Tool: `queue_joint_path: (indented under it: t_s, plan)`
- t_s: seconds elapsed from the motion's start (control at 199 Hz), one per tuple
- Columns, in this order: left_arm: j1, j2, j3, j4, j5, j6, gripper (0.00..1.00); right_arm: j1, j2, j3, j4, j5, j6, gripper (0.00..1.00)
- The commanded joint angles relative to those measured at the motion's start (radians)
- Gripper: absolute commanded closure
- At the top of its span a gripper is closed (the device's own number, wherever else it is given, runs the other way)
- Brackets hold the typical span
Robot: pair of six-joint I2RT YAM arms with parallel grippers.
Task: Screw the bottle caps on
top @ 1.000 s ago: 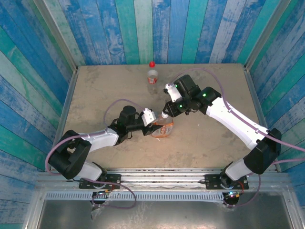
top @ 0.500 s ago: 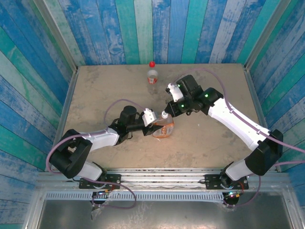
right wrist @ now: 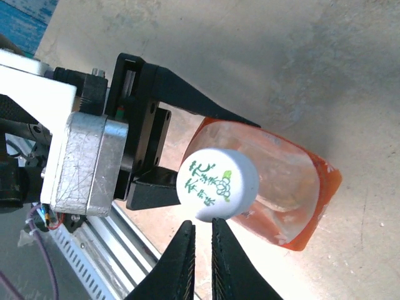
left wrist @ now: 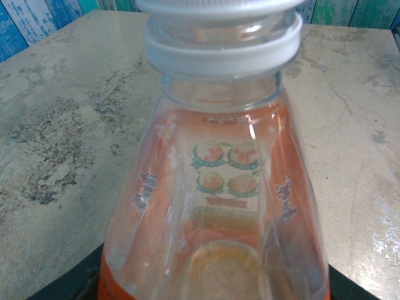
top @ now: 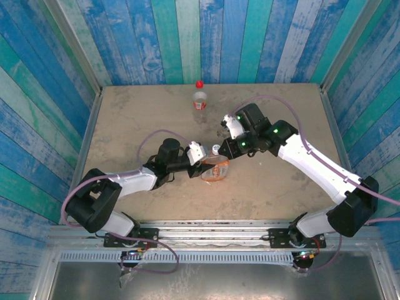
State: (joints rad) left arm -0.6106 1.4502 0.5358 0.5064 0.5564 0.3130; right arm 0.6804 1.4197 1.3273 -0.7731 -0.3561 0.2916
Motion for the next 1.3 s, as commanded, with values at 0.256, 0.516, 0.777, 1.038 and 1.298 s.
queue_joint_path:
  t_s: [0.256,0.516,0.777,1.038,1.298]
  plan:
    - [0.001,0.03,0.004,-0.035,-0.013,0.008,0.46,-0.036,0.022,0.074,0.001,0.01,-0.009,0.66]
    - [0.002,0.021,0.001,-0.04,-0.019,0.01,0.46,-0.044,0.108,0.114,0.0,-0.064,-0.049,0.76]
    - [0.002,0.027,0.009,-0.042,-0.021,0.002,0.46,-0.044,0.051,0.032,-0.005,-0.093,-0.023,0.85]
    - [0.001,0.038,0.02,-0.049,-0.024,0.002,0.46,-0.008,-0.014,-0.044,0.008,-0.112,0.025,0.88]
    - [0.002,0.043,0.021,-0.049,-0.023,0.004,0.46,-0.001,-0.044,-0.039,0.004,-0.094,0.018,0.86]
